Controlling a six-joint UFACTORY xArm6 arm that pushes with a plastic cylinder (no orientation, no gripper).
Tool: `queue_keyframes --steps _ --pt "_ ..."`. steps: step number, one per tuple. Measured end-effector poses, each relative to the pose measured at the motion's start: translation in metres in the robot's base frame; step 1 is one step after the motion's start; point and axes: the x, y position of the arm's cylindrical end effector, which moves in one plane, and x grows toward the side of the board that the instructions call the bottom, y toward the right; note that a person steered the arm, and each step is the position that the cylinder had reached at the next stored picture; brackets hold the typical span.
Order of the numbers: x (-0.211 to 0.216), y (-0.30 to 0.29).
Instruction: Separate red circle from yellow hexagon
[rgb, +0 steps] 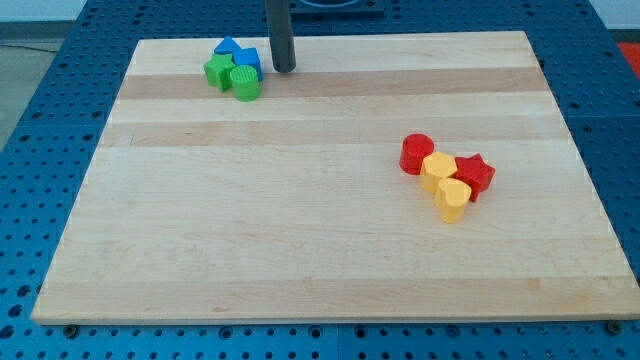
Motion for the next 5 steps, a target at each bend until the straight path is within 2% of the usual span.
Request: queue_keyframes --steps 1,2,3,4,5 --pt "0.014 0.043" --pt "0.088 0.07" --pt "0.161 0.07" --pt "0.21 0.086" --pt "0.219 0.136"
